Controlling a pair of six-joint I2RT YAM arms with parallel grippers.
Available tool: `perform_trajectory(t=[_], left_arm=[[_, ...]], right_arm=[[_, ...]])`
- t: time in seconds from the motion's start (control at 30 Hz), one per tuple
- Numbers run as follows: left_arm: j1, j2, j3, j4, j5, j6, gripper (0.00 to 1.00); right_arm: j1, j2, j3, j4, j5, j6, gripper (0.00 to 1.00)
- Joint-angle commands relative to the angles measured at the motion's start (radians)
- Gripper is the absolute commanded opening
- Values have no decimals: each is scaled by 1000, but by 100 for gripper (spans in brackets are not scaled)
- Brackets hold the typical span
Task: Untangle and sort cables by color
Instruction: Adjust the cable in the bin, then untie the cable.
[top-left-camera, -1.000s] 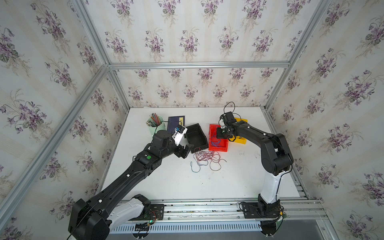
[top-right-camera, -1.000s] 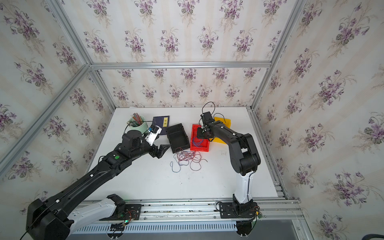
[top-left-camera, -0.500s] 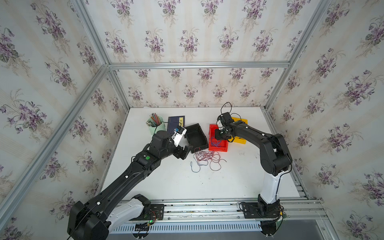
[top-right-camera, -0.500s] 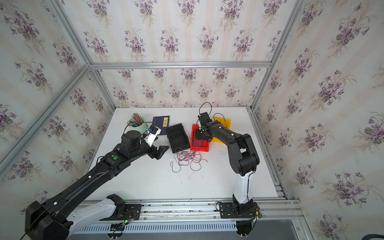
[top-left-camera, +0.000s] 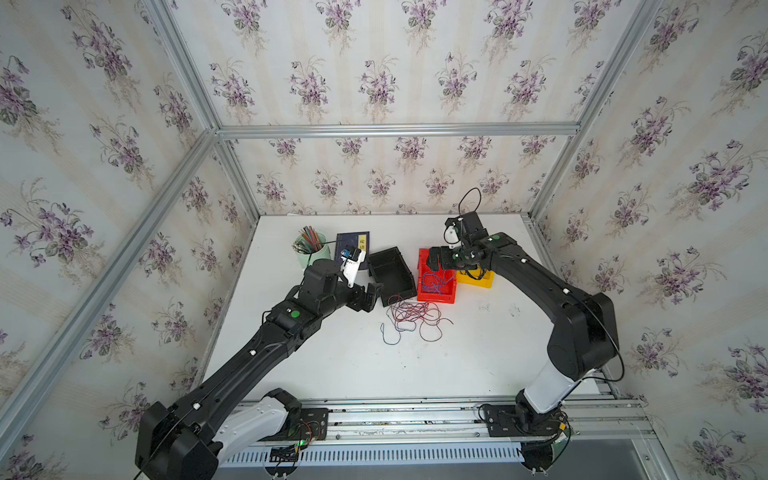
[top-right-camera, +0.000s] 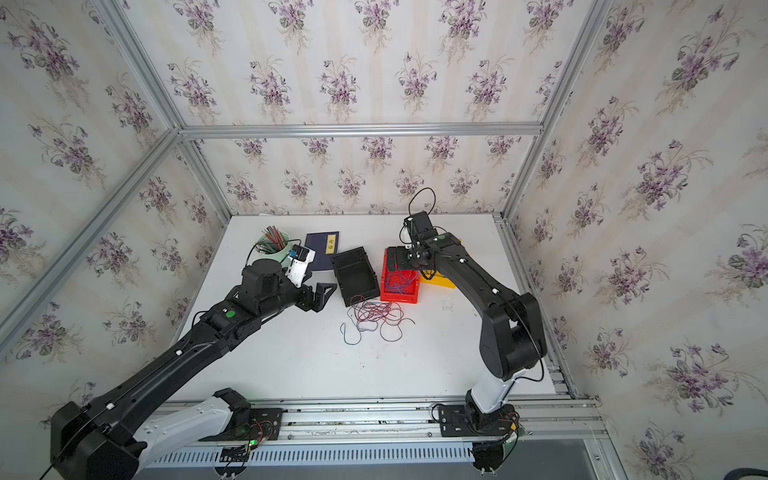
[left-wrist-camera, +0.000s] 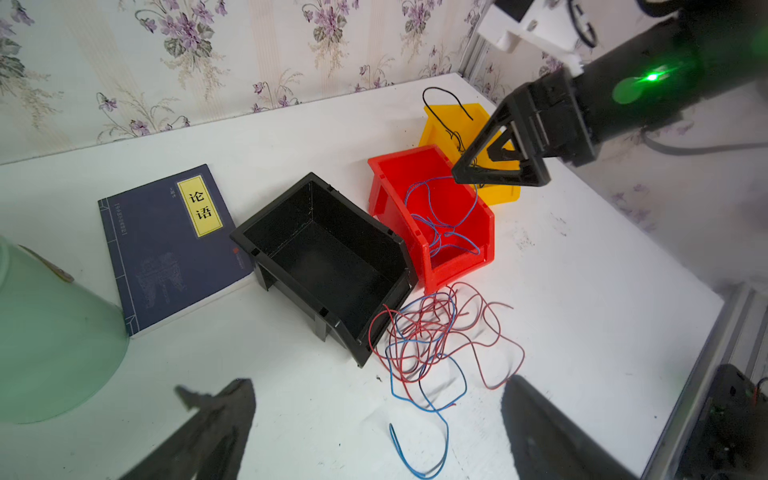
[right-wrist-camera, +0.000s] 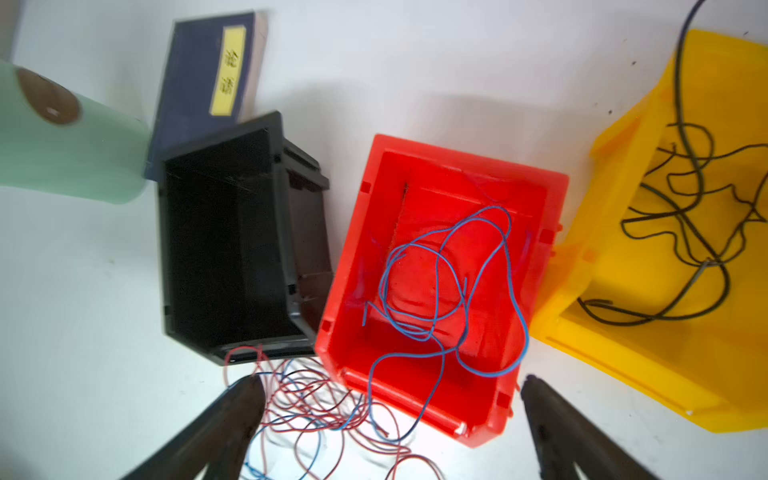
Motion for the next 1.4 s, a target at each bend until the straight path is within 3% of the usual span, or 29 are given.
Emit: perform_trajectory(t=[0.0, 0.17, 0.37, 0.43, 0.73, 0.97, 1.07, 1.23, 1.37], left_arm=[[0, 8, 35, -35, -33, -68, 96], [1, -1, 44, -49, -2, -74, 96], [0, 5, 53, -129, 77, -23, 97], [1, 0, 58, -193, 79, -46, 97], [-44, -24, -66, -373, 106, -208, 96], [-62, 25, -112, -344, 126, -267, 96], [-62, 106, -102, -280, 144, -243, 96], [-62, 369, 57, -364, 246, -134, 92], [-62, 475, 131, -381, 255, -128, 88]], right_arm=[[1, -86, -2, 31, 58, 23, 100], [-7, -174, -33, 105, 16, 85, 100], [-8, -215, -167, 207, -322, 231, 100], [-7, -246, -230, 225, -345, 285, 98], [-3, -293, -422, 218, -392, 285, 74], [2, -279, -463, 291, -435, 336, 71], [3, -264, -451, 309, -413, 328, 71], [4, -257, -439, 344, -399, 394, 68], [4, -240, -400, 342, -413, 385, 67]])
